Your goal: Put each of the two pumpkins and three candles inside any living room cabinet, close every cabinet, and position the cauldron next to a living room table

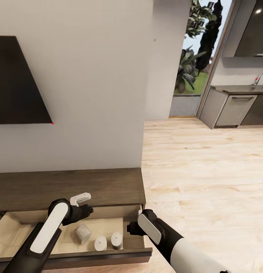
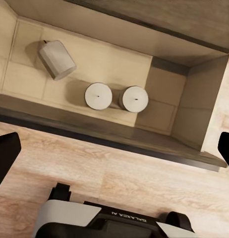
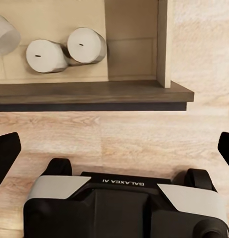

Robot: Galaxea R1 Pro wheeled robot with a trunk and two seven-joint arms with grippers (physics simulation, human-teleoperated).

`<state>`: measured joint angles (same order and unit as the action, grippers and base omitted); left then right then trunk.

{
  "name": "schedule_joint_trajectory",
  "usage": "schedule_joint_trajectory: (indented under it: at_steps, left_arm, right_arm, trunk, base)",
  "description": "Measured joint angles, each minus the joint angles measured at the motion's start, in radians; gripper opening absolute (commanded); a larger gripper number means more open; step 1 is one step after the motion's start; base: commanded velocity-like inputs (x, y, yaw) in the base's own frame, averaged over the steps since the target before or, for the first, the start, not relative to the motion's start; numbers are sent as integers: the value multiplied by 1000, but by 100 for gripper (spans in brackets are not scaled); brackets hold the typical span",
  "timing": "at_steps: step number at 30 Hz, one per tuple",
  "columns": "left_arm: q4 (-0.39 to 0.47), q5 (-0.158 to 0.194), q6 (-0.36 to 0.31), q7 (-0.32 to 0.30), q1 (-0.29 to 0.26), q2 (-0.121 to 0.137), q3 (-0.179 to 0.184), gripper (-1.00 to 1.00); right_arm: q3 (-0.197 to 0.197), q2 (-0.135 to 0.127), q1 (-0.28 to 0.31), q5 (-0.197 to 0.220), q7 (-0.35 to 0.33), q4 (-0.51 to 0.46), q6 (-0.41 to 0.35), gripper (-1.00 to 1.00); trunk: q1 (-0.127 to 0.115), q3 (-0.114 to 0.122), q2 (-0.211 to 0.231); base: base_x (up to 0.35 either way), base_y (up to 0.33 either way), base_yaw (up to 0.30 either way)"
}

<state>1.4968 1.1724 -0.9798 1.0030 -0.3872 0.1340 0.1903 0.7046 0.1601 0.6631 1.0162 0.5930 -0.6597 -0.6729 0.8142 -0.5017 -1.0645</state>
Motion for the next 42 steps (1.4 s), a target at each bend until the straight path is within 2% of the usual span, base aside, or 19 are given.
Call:
schedule_joint_trajectory:
  at_steps: [12, 20, 42]
  left_arm:
    - [-1, 1, 1, -1, -1, -2, 0, 100]
    - [-1, -4, 0, -4, -1, -9, 1, 100]
    - [-1, -2, 0, -3, -2, -9, 6, 100]
  right_arm:
    - [0, 0, 0, 0, 0, 0, 1, 100]
    - [0, 0, 0, 0, 0, 0, 2, 100]
    - [1, 0, 0, 0, 2, 0, 1, 100]
  trunk:
    - [-46, 38, 84]
    - [-46, 38, 84]
    - [-46, 38, 84]
  base:
    - [-47, 0, 0]
    - [-30, -8, 0]
    - [-272, -147, 0]
